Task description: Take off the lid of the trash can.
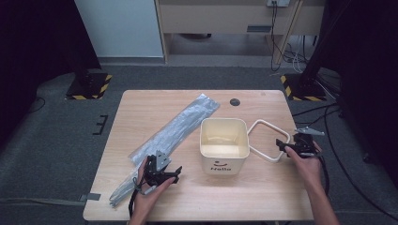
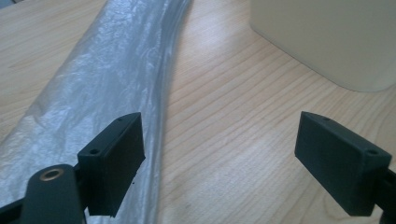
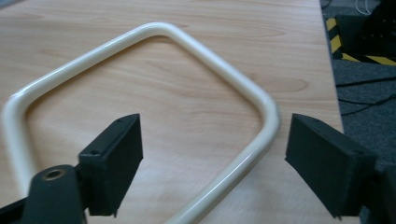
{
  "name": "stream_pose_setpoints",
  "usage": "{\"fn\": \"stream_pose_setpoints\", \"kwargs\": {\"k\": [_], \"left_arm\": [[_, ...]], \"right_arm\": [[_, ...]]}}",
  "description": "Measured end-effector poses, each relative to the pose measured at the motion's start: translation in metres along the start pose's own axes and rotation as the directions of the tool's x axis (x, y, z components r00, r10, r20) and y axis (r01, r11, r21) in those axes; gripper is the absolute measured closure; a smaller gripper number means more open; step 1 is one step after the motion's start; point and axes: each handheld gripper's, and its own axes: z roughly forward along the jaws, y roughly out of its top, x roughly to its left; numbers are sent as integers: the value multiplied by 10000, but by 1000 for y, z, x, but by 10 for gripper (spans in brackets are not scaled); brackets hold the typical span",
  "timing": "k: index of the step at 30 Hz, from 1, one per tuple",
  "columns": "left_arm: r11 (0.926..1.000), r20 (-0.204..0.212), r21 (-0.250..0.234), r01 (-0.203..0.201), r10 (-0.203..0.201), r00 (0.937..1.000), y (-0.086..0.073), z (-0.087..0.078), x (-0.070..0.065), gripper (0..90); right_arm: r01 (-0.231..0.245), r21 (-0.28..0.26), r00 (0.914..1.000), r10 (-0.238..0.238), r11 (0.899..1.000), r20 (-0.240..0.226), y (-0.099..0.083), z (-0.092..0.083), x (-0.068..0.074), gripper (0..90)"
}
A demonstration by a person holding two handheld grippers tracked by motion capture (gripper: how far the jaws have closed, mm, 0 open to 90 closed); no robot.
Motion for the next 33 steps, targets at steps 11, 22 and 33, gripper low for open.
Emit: {"fn": "stream_pose_setpoints", "kwargs": {"k": [11,22,33], "left_arm": [[9965,-624,203,813,-799,9949,-6,7,29,151],[9845,-843,907,1503,-1428,9861,-16,27,49,155],[9769,-907,603,2053,-1994,9757,-23,19,58,547]], "right_arm": [[5,-850,9875,-139,9964,-1568,-24,-29,23,83],[-218,-939,9795,24,9953,-2015,-31,-31,25,108],[-375,-936,9786,176,9949,-2049,-32,-34,23,167]]}}
